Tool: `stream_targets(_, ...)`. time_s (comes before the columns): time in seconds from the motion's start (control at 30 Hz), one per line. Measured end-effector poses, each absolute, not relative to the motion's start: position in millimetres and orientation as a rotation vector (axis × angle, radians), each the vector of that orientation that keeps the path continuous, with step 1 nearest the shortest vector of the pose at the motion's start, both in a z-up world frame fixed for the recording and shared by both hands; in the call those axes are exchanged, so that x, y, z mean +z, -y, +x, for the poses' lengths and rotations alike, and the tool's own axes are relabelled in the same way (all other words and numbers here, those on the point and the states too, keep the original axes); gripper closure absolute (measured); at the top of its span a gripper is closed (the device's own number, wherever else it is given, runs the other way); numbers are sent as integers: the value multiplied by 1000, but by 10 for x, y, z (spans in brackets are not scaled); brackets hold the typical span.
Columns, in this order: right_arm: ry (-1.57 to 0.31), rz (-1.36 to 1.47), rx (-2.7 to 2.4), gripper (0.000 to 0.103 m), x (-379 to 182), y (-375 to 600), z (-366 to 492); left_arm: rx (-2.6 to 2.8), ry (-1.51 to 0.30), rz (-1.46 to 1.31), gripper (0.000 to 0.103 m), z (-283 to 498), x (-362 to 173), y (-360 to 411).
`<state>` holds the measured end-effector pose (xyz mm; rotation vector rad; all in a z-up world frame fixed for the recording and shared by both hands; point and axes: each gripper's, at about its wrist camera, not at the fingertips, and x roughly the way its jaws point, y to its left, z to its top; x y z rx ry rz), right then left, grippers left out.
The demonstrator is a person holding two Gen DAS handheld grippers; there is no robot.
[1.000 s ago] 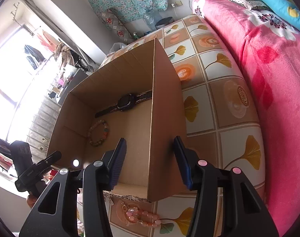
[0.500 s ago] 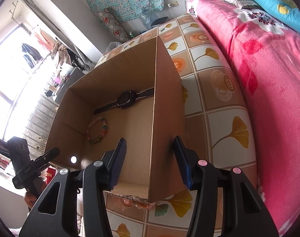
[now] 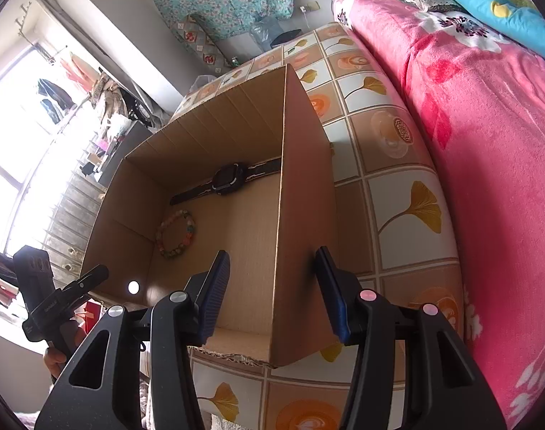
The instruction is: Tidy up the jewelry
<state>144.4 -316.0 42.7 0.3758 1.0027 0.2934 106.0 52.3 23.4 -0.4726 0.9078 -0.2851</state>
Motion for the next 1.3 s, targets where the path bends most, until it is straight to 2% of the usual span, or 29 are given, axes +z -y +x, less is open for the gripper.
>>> stream_targets(1.0, -995, 382, 287, 54, 380, 3158, 1371, -276, -899, -463, 28, 915, 232, -522)
stream_targets(1.3, -967, 443, 301, 53, 379, 3232, 1322, -267, -869, -447, 25, 919, 283, -499)
